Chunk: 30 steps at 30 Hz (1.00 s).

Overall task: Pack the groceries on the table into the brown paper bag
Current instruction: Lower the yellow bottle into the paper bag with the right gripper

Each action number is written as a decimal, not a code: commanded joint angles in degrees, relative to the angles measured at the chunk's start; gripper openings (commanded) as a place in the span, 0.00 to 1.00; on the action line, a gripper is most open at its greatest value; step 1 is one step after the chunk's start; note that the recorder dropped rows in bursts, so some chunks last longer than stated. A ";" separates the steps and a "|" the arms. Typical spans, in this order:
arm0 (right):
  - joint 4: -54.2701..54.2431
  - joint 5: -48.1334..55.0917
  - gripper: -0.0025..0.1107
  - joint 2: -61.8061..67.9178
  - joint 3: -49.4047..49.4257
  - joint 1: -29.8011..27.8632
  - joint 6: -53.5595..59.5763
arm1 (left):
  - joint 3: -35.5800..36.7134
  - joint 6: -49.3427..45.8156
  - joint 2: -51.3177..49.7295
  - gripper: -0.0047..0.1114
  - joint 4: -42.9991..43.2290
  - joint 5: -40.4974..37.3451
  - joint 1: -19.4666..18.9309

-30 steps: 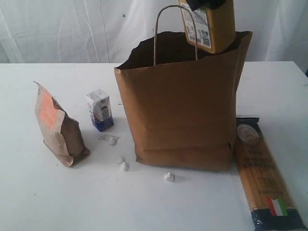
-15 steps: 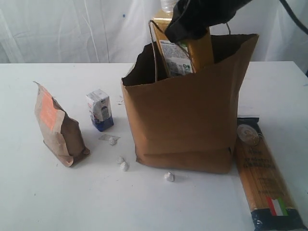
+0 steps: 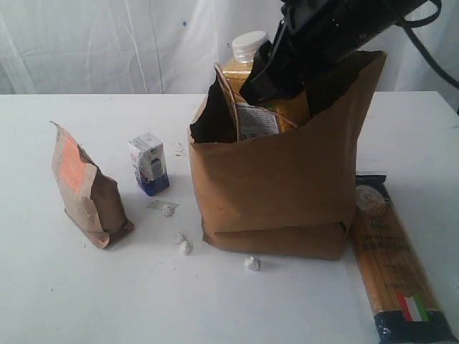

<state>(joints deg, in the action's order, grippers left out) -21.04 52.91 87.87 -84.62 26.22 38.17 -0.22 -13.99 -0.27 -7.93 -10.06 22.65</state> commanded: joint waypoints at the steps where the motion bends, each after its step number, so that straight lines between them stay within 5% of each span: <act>1: -1.22 -2.07 0.02 -0.91 1.48 0.06 0.78 | 0.22 0.20 0.27 0.04 -0.28 0.01 -0.22; 30: -1.09 -3.33 0.02 -2.24 2.70 0.06 0.20 | 0.22 0.20 0.27 0.04 -0.28 0.01 -0.22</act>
<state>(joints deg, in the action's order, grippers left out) -21.98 49.93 86.71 -82.13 26.22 38.43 -0.22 -13.99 -0.27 -7.93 -10.06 22.65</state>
